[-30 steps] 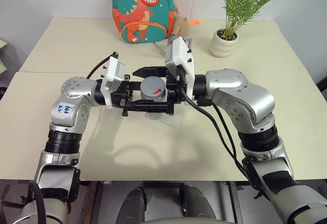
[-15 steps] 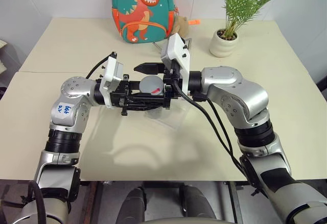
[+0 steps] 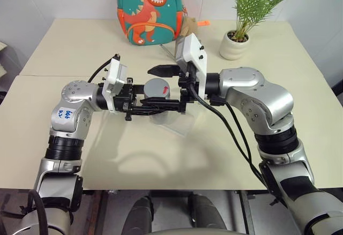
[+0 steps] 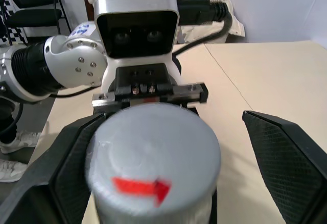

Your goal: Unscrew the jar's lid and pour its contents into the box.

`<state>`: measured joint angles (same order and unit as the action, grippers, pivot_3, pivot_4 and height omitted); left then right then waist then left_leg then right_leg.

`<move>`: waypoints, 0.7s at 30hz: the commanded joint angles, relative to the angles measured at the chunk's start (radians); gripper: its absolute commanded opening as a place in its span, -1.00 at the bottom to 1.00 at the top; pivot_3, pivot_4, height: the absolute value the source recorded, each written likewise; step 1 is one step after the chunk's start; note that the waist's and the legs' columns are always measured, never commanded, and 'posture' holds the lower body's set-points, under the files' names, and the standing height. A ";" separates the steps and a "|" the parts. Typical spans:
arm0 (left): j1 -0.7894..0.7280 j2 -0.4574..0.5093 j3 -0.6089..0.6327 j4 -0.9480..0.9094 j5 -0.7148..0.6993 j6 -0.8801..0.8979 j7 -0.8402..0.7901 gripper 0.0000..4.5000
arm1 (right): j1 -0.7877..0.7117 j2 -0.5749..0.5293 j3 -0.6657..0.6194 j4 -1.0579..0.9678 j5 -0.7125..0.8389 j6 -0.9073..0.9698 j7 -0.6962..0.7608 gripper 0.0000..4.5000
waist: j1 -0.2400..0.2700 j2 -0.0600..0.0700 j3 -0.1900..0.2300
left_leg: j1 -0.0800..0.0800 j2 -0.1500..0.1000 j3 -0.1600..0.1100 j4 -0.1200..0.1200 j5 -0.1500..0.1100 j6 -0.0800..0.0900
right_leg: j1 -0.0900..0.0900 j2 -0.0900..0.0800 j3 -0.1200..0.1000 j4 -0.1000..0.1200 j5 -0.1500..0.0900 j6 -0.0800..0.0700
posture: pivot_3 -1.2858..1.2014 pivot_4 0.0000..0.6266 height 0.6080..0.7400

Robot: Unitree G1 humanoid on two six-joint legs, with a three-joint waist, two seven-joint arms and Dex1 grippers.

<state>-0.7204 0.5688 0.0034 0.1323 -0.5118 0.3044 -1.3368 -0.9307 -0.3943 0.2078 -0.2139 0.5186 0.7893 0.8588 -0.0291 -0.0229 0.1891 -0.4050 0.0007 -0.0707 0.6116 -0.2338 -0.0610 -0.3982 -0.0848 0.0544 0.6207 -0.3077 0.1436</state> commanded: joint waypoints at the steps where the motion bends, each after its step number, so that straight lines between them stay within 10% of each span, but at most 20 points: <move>1: 0.016 0.023 0.026 -0.023 -0.033 -0.005 -0.042 -0.12 | 0.007 -0.040 -0.083 -0.041 0.008 0.019 -0.042 0.98 | 0.001 0.000 0.000 | 0.000 0.000 0.000 0.000 0.000 0.000 | 0.000 0.000 0.000 0.000 0.000 0.000 | 0.03 -0.52 1.00; 21: 0.024 0.033 0.044 -0.013 -0.022 -0.005 -0.042 -0.12 | 0.093 -0.190 -0.123 -0.199 0.089 0.125 -0.032 0.98 | 0.000 0.000 0.000 | 0.000 0.000 0.000 0.000 0.000 0.000 | 0.000 0.000 0.001 -0.001 0.000 0.000 | 0.03 -0.52 1.00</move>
<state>-0.6972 0.5929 0.0293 0.1324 -0.5138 0.3066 -1.3716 -0.8342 -0.5657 0.1098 -0.3689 0.5963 0.9190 0.8228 -0.0287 -0.0231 0.1892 -0.4051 0.0010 -0.0705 0.6115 -0.2339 -0.0607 -0.3982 -0.0845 0.0550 0.6203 -0.3079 0.1432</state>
